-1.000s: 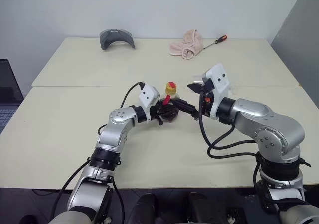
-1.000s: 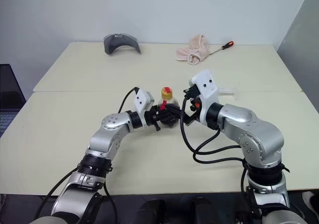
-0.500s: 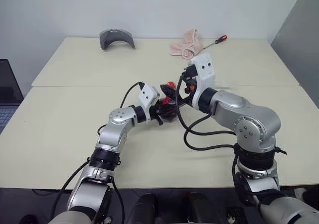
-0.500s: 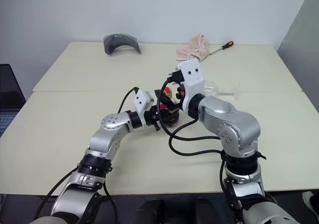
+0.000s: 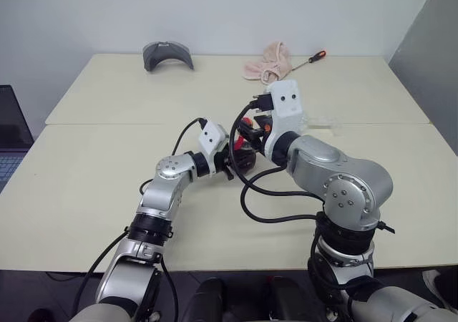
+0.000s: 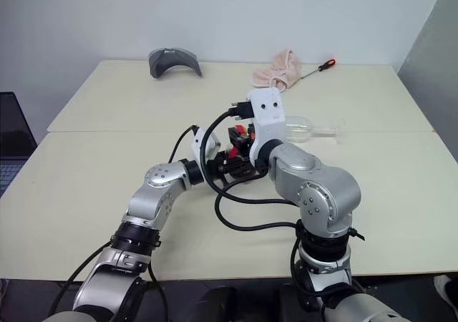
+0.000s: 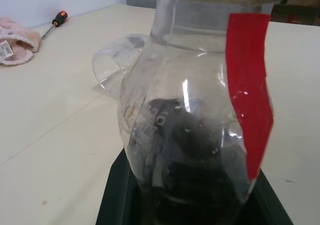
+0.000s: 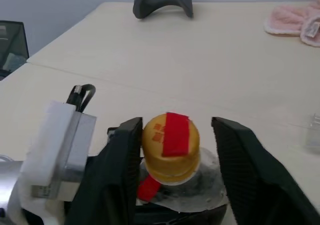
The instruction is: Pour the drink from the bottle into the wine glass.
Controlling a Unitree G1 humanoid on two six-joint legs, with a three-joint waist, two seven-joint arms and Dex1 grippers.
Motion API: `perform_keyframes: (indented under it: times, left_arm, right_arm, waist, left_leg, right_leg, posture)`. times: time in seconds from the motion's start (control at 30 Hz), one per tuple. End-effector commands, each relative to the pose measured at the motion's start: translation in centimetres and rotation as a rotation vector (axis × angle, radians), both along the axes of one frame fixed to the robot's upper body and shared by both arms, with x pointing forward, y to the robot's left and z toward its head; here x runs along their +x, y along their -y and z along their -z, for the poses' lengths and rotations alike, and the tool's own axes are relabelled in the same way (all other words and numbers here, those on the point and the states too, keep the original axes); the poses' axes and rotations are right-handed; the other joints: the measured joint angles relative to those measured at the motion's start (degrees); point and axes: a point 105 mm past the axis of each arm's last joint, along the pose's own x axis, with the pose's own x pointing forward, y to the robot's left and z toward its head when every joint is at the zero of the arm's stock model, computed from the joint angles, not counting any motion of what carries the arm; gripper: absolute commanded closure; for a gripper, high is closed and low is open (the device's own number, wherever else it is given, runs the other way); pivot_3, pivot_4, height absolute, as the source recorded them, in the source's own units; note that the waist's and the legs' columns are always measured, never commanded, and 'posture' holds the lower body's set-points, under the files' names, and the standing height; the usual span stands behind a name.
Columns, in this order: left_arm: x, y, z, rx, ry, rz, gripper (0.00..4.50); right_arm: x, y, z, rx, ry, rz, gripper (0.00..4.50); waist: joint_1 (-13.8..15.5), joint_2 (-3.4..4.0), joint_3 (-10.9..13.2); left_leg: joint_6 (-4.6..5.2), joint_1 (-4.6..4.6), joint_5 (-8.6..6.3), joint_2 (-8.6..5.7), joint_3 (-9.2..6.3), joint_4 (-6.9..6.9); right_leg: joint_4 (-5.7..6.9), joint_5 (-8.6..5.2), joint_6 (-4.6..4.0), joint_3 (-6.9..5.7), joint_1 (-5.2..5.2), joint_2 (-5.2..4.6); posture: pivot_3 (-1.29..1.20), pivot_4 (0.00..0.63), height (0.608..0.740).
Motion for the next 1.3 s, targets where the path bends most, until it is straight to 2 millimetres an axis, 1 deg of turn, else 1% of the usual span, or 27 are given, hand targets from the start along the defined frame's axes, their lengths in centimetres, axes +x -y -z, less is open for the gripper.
perform_keyframes:
  times: [0.03,0.2,0.27,0.37,0.43,0.53,0.57,0.67,0.73,0.8,0.93,1.1,1.2,1.3]
  left_arm:
    - [-0.1,0.2,-2.0,-0.024,0.078,0.014,3.63]
    - [-0.1,0.2,-2.0,-0.024,0.079,0.010,3.65]
    - [-0.1,0.2,-2.1,-0.027,0.080,0.006,3.65]
    - [-0.1,0.1,-2.1,-0.027,0.081,0.002,3.65]
    - [-0.2,0.0,-2.1,-0.028,0.082,0.000,3.66]
    - [-0.2,-0.1,-2.3,-0.029,0.089,-0.008,3.66]
    - [-0.2,-0.2,-2.3,-0.030,0.091,-0.013,3.66]
    - [-0.3,-0.4,-2.3,-0.032,0.092,-0.026,3.66]
    - [-0.4,-0.5,-2.2,-0.032,0.088,-0.028,3.67]
    - [-0.5,-0.6,-2.1,-0.032,0.086,-0.029,3.68]
    - [-0.6,-0.2,-2.0,-0.033,0.079,-0.016,3.70]
    - [-0.6,0.3,-2.0,-0.030,0.074,0.006,3.73]
    - [-0.7,0.4,-2.0,-0.028,0.073,0.013,3.73]
    - [-0.7,0.4,-2.0,-0.026,0.071,0.019,3.73]
  right_arm:
    - [-0.1,0.5,-1.3,0.019,0.045,0.033,3.28]
    - [0.2,0.7,-1.3,0.010,0.047,0.030,3.32]
    - [0.2,0.3,-1.9,0.008,0.100,-0.069,3.32]
    - [0.1,-0.1,-3.3,0.018,0.224,-0.250,3.32]
    - [0.7,0.0,-3.6,-0.002,0.289,-0.387,3.32]
    - [2.2,0.4,-4.2,-0.031,0.352,-0.479,3.32]
    - [2.4,0.4,-4.7,-0.029,0.380,-0.518,3.32]
    - [2.1,0.5,-5.7,-0.019,0.443,-0.640,3.32]
    - [1.9,1.0,-5.9,-0.032,0.474,-0.705,3.32]
    - [1.4,1.4,-6.0,-0.007,0.476,-0.768,3.32]
    - [0.5,2.7,-5.1,-0.066,0.456,-0.884,3.32]
    - [0.2,3.5,-4.9,-0.124,0.443,-0.980,3.32]
    - [0.5,3.7,-5.2,-0.138,0.444,-1.012,3.32]
    - [0.8,3.5,-6.2,-0.132,0.466,-1.049,3.32]
  waist:
    - [-0.01,0.00,0.00]
    - [-0.02,0.00,0.00]
    - [-0.02,0.00,0.00]
    - [-0.08,0.00,0.00]
    - [-0.13,0.00,0.00]
    - [-0.25,-0.01,0.00]
    - [-0.52,-0.02,0.01]
    - [-0.90,-0.02,0.01]
    - [-0.94,-0.02,0.01]
    - [-0.90,-0.02,0.01]
    - [-0.63,-0.03,0.02]
    - [-0.36,-0.02,0.02]
    - [-0.41,-0.03,0.02]
    - [-0.35,-0.03,0.02]
  left_leg:
    - [0.00,0.00,0.00,0.00,0.00,0.00]
    - [0.01,0.00,0.00,0.00,0.00,0.00]
    - [0.01,0.00,-0.01,0.00,0.00,0.00]
    - [0.03,0.00,-0.02,-0.03,0.01,0.01]
    - [0.04,0.00,-0.02,-0.02,0.01,0.01]
    - [0.06,0.01,-0.02,-0.03,0.06,0.03]
    - [0.06,0.02,-0.02,-0.02,0.06,0.00]
    - [0.06,0.02,-0.02,0.04,0.05,-0.02]
    - [0.06,0.01,-0.02,0.03,0.05,-0.02]
    - [0.06,0.01,-0.02,0.02,0.06,0.01]
    - [0.06,0.01,-0.02,0.01,0.05,0.03]
    - [0.06,0.02,-0.02,0.02,0.05,0.03]
    - [0.05,0.02,-0.02,0.02,0.06,0.02]
    - [0.05,0.02,-0.02,0.02,0.06,0.03]
  right_leg:
    - [0.00,0.00,0.00,-0.01,0.00,0.00]
    - [0.00,0.00,0.00,-0.01,0.00,0.00]
    - [0.00,0.00,0.00,-0.01,0.00,0.00]
    - [-0.03,0.00,0.00,-0.03,0.03,0.00]
    - [-0.04,0.00,0.00,-0.05,0.04,0.00]
    - [-0.03,0.00,0.01,-0.05,0.07,0.00]
    - [-0.02,0.00,0.01,-0.05,0.07,0.00]
    - [-0.01,0.00,0.01,-0.07,0.06,0.03]
    - [-0.05,0.00,0.01,-0.06,0.06,0.03]
    - [-0.06,0.00,0.01,-0.04,0.09,0.01]
    - [-0.05,0.00,0.01,-0.05,0.09,0.00]
    - [-0.06,0.00,0.01,-0.03,0.09,0.00]
    - [-0.06,0.00,0.01,-0.03,0.07,0.00]
    - [-0.06,0.00,0.01,-0.03,0.07,0.00]
  posture:
    - [0.00,0.150,0.740]
    - [0.00,0.150,0.740]
    - [0.00,0.150,0.740]
    - [0.00,0.150,0.740]
    - [0.00,0.150,0.740]
    - [0.00,0.150,0.740]
    - [0.00,0.150,0.740]
    - [0.00,0.150,0.740]
    - [0.00,0.150,0.740]
    - [0.00,0.150,0.740]
    - [0.00,0.150,0.740]
    - [0.00,0.150,0.740]
    - [0.00,0.150,0.740]
    - [0.00,0.150,0.740]
